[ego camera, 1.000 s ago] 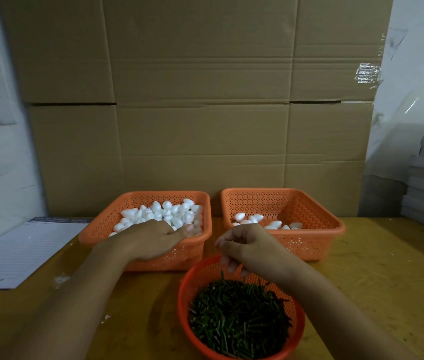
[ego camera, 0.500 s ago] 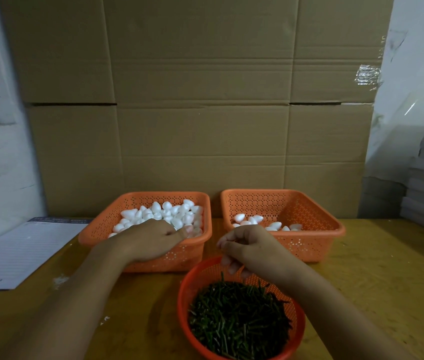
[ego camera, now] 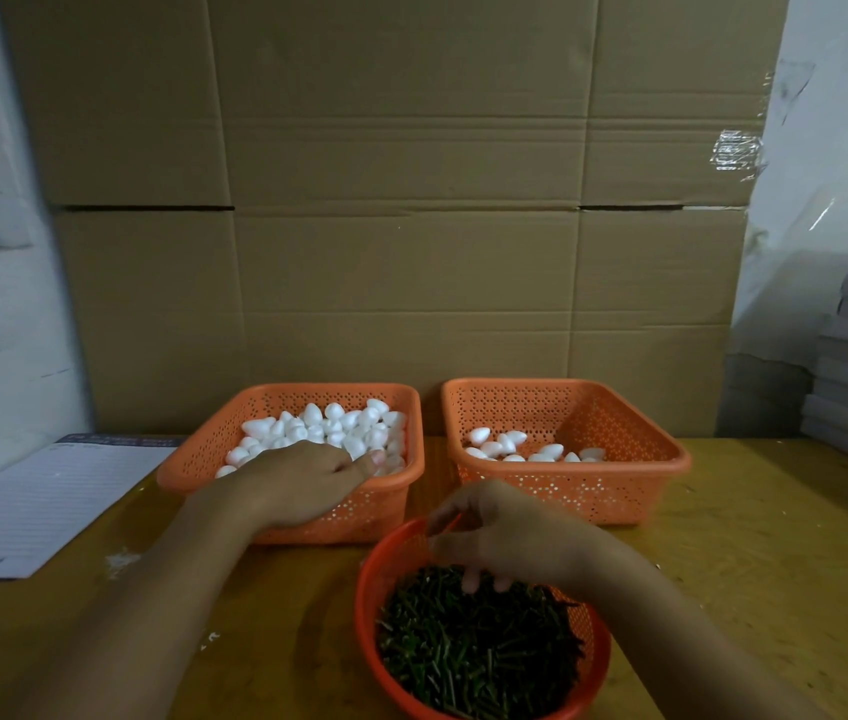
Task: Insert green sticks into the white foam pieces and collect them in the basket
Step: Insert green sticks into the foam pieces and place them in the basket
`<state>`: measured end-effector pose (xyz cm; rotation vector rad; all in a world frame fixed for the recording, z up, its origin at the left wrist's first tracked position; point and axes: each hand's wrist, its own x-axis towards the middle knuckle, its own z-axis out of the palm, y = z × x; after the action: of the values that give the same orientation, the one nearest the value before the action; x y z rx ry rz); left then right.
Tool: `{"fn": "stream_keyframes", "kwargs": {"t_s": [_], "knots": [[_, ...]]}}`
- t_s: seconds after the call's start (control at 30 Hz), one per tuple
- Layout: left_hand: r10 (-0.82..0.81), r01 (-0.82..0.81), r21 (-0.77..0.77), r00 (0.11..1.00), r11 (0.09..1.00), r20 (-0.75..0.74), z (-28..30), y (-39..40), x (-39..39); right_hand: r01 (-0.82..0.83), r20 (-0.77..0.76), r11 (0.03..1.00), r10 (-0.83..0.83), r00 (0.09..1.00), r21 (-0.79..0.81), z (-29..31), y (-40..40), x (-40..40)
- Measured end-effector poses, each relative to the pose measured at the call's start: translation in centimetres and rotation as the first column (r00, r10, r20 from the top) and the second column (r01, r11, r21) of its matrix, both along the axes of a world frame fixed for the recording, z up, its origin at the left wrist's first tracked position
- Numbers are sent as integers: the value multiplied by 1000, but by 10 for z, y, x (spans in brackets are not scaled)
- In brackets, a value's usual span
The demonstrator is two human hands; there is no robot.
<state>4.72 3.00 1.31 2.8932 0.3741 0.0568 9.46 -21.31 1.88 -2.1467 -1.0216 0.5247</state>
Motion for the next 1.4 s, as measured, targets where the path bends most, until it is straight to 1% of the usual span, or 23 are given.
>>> {"fn": "stream_keyframes", "kwargs": {"t_s": [0.07, 0.13, 0.17, 0.23, 0.3, 0.37, 0.5, 0.57, 0.67, 0.73, 0.83, 0.9, 1.03, 1.2, 1.33, 1.4], "knots": [[10, -9, -16, 1000, 1000, 10, 2, -2, -3, -39, 25, 994, 42, 999, -98, 1, 0, -1], [30, -29, -38, 999, 999, 23, 4, -4, -6, -118, 46, 972, 130, 990, -202, 2, -1, -3], [30, -29, -44, 999, 999, 39, 4, -5, -7, -152, 88, 953, 181, 980, -261, 2, 0, -4], [11, 1, -83, 991, 997, 136, 6, -7, -10, -180, 182, 920, 254, 950, -349, 3, 0, -5], [5, 46, -179, 962, 983, 272, 8, -6, -12, -183, 219, 910, 278, 935, -373, 2, 1, -6], [22, 73, -254, 936, 964, 352, 9, -2, -12, -181, 253, 911, 286, 924, -370, 0, 2, -7], [-12, 155, -247, 867, 957, 498, 12, -3, -10, -150, 344, 946, 248, 905, -289, -3, 2, -5], [-17, 183, -267, 852, 946, 523, 16, -8, -10, -140, 364, 954, 234, 902, -266, -4, 1, -3], [-1, 222, -360, 853, 906, 522, 24, -13, -15, -131, 392, 961, 220, 893, -242, -6, 2, 0], [-4, 253, -424, 862, 870, 507, 28, -16, -17, -136, 394, 961, 224, 892, -239, -7, 2, 1], [-60, 368, -478, 837, 797, 544, 33, -25, -19, -143, 379, 957, 233, 895, -251, -6, 1, 1], [-71, 416, -502, 818, 758, 571, 37, -32, -21, -144, 377, 955, 238, 895, -261, -6, 1, 1], [-106, 507, -503, 770, 700, 629, 46, -45, -28, -153, 370, 952, 247, 896, -264, -5, 1, 0], [-188, 628, -438, 684, 644, 705, 57, -60, -36, -159, 365, 954, 247, 898, -255, -6, 0, 1], [-250, 657, -361, 648, 662, 720, 59, -64, -39, -164, 356, 955, 246, 901, -246, -8, 0, 2], [-251, 661, -356, 642, 661, 725, 58, -65, -38, -165, 350, 955, 247, 903, -248, -8, 1, 3]]}}
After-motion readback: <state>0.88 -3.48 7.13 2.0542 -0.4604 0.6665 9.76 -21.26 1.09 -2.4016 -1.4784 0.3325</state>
